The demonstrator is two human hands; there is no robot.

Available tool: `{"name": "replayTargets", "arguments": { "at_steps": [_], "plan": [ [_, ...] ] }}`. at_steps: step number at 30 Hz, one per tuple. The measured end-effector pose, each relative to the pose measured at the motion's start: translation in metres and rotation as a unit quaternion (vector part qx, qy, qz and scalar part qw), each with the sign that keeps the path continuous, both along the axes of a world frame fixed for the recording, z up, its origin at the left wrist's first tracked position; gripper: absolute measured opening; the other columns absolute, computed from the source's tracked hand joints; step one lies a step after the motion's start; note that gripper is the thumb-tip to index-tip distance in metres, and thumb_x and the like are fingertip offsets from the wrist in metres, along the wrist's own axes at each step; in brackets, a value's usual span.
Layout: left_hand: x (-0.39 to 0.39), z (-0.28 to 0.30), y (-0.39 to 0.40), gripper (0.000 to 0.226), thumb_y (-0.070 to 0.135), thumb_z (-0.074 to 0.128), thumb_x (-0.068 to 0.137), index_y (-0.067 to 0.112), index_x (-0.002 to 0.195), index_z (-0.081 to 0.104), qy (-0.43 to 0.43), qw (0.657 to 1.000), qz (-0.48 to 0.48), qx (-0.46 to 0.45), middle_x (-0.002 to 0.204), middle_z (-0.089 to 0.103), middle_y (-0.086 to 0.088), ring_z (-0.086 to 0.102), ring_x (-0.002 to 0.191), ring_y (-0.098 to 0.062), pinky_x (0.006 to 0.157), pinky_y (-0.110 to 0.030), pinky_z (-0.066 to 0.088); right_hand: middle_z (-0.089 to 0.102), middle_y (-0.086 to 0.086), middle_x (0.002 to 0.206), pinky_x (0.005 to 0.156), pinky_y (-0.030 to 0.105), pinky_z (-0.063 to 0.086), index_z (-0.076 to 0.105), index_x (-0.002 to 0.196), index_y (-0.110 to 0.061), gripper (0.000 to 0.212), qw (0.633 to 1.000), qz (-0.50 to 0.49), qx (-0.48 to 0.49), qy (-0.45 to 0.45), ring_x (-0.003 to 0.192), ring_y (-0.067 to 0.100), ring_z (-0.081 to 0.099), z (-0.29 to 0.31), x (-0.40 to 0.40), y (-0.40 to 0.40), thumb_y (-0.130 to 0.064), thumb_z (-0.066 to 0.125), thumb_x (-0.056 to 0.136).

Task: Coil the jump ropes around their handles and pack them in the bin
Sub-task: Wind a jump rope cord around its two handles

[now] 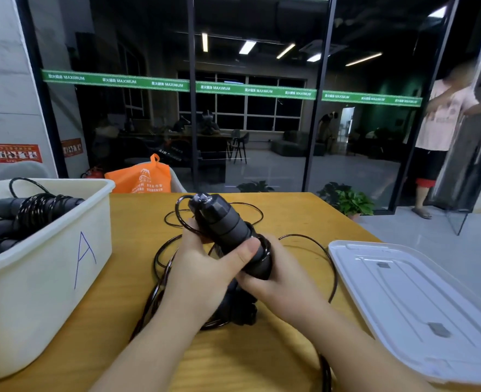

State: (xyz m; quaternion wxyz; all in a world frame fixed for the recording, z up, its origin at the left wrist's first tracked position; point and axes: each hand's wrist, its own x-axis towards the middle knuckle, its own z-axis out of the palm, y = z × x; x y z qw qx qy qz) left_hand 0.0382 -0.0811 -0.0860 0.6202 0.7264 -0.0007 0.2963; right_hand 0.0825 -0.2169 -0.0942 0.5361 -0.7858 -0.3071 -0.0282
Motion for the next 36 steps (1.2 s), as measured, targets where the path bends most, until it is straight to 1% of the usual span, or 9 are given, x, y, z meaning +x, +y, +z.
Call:
{"name": "replayTargets", "arguments": {
  "at_steps": [6,10,16,22,25,27,29,32,36],
  "plan": [
    [-0.009,0.007,-0.004,0.045,0.073,0.05,0.056,0.041,0.087,0.044,-0.02,0.977,0.073,0.2,0.081,0.054,0.024,0.051,0.075,0.015,0.06,-0.005,0.036,0.067,-0.008,0.079,0.062,0.028,0.051,0.059,0.095,-0.028,0.03,0.999,-0.037,-0.01,0.009,0.069,0.008,0.061,-0.001,0.0,0.001,-0.025,0.061,0.065],
    [-0.005,0.004,0.01,0.051,0.078,0.041,0.074,0.032,0.093,0.049,-0.086,0.948,0.104,0.289,0.075,0.057,0.019,0.052,0.074,0.013,0.063,-0.005,0.038,0.054,0.002,0.058,0.046,0.026,0.034,0.058,0.078,-0.002,0.026,0.992,0.045,0.062,0.097,0.054,0.02,0.046,0.006,-0.001,0.001,-0.018,0.059,0.058],
    [-0.007,0.008,0.015,0.018,0.052,0.052,0.077,0.045,0.094,0.054,-0.079,0.969,0.082,0.217,0.071,0.061,0.034,0.055,0.079,0.022,0.068,0.0,0.039,0.054,0.02,0.07,0.041,0.021,0.027,0.057,0.088,0.001,0.051,0.948,0.164,0.152,0.226,0.051,0.024,0.044,0.005,0.003,-0.002,-0.028,0.062,0.046],
    [-0.007,0.009,0.012,0.016,0.039,0.068,0.083,0.031,0.07,0.063,-0.03,0.998,-0.049,0.008,0.053,0.059,0.015,0.055,0.05,-0.003,0.052,-0.015,0.042,0.055,0.01,0.071,0.036,0.016,0.029,0.056,0.098,-0.001,0.056,0.833,0.332,0.215,0.386,0.049,0.017,0.049,0.012,-0.002,-0.007,-0.022,0.068,0.048],
    [-0.005,0.008,0.009,0.058,0.052,0.086,0.053,0.019,0.094,0.061,-0.017,0.969,-0.205,-0.139,0.056,0.06,0.002,0.056,0.051,-0.009,0.049,-0.019,0.048,0.056,0.008,0.074,0.039,0.016,0.027,0.063,0.097,-0.005,0.046,0.778,0.406,0.206,0.434,0.052,0.015,0.05,0.013,0.0,-0.01,-0.025,0.07,0.056],
    [-0.005,0.007,0.009,0.072,0.066,0.081,0.045,0.023,0.101,0.067,-0.001,0.958,-0.254,-0.135,0.056,0.056,0.005,0.051,0.047,-0.003,0.049,-0.017,0.045,0.058,0.006,0.078,0.043,0.017,0.03,0.064,0.102,-0.005,0.042,0.742,0.445,0.195,0.462,0.057,0.014,0.053,0.011,0.005,-0.012,-0.025,0.066,0.065],
    [-0.006,0.005,0.011,0.067,0.077,0.073,0.047,0.036,0.1,0.07,0.024,0.959,-0.268,-0.09,0.06,0.052,0.01,0.045,0.049,-0.003,0.048,-0.018,0.037,0.059,0.005,0.083,0.046,0.016,0.034,0.06,0.11,-0.004,0.043,0.703,0.476,0.187,0.494,0.061,0.013,0.057,0.009,0.008,-0.01,-0.025,0.062,0.072],
    [-0.008,0.005,0.015,0.059,0.074,0.074,0.05,0.029,0.088,0.072,0.055,0.94,-0.321,-0.104,0.057,0.051,0.004,0.037,0.042,-0.003,0.04,-0.014,0.026,0.059,0.004,0.084,0.048,0.016,0.034,0.055,0.114,-0.004,0.045,0.656,0.507,0.174,0.532,0.064,0.011,0.06,0.005,0.009,-0.01,-0.026,0.06,0.075],
    [-0.013,0.007,0.017,0.044,0.065,0.083,0.047,0.027,0.063,0.068,0.08,0.911,-0.376,-0.146,0.054,0.051,0.001,0.036,0.036,-0.002,0.046,-0.018,0.023,0.061,0.004,0.084,0.048,0.014,0.039,0.054,0.115,-0.003,0.047,0.651,0.514,0.155,0.537,0.065,0.01,0.061,0.003,0.011,-0.009,-0.027,0.06,0.076]
  ]
}}
